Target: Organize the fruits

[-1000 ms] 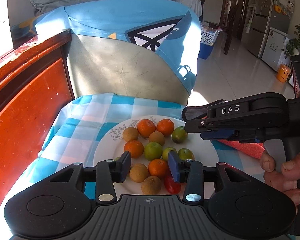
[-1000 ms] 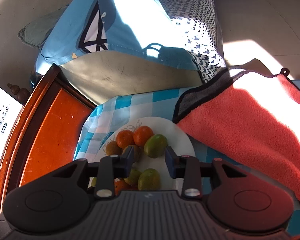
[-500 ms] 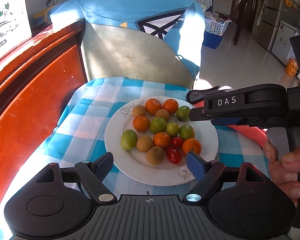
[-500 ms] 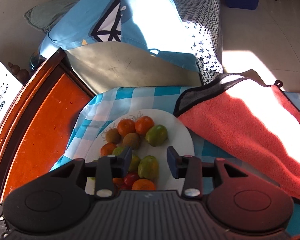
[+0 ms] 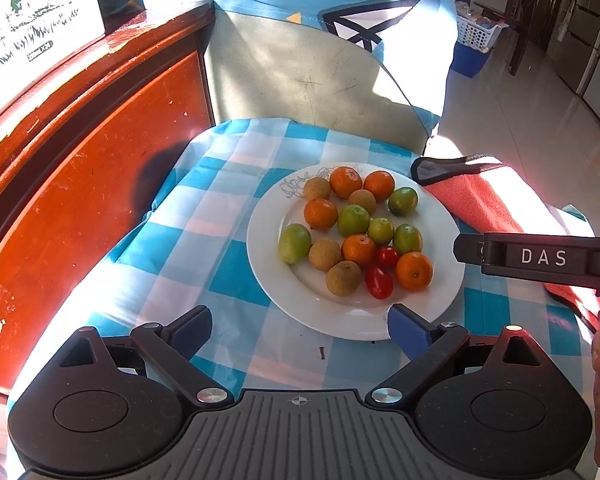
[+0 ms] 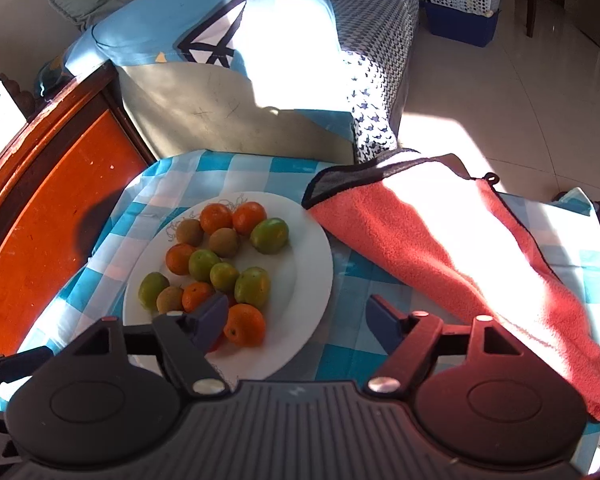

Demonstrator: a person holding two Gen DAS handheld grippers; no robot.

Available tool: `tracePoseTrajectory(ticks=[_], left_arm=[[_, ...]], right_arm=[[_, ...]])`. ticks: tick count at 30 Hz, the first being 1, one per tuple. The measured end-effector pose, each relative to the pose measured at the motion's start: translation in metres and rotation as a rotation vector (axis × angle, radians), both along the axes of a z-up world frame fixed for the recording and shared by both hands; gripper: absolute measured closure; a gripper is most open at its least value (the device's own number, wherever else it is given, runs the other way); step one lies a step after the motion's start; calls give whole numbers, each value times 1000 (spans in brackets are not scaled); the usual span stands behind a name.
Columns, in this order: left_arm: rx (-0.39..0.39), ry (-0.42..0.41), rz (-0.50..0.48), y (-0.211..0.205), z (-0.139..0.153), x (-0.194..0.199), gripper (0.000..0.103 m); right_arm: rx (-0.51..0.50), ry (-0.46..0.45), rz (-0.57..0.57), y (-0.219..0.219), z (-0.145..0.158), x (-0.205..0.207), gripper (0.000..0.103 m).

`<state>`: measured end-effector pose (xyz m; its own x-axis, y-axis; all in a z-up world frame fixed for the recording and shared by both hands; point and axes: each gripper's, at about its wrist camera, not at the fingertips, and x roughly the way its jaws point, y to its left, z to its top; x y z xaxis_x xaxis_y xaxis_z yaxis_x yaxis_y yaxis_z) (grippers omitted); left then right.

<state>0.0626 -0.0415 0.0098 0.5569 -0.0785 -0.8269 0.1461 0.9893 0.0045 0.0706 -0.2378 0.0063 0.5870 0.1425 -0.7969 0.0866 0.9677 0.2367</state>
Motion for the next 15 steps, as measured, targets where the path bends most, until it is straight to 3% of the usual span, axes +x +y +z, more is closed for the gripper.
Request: tracePoseTrajectory(ticks=[2, 9, 15], left_arm=[[17, 6, 10, 0, 0, 2, 6], [63, 10, 26, -1, -2, 8, 5], [54, 34, 45, 3, -6, 17, 5]], right_arm=[[-36, 6, 0, 1, 3, -5, 14], [-90, 26, 4, 2, 9, -24, 7], [-105, 45, 4, 5, 5, -19, 4]])
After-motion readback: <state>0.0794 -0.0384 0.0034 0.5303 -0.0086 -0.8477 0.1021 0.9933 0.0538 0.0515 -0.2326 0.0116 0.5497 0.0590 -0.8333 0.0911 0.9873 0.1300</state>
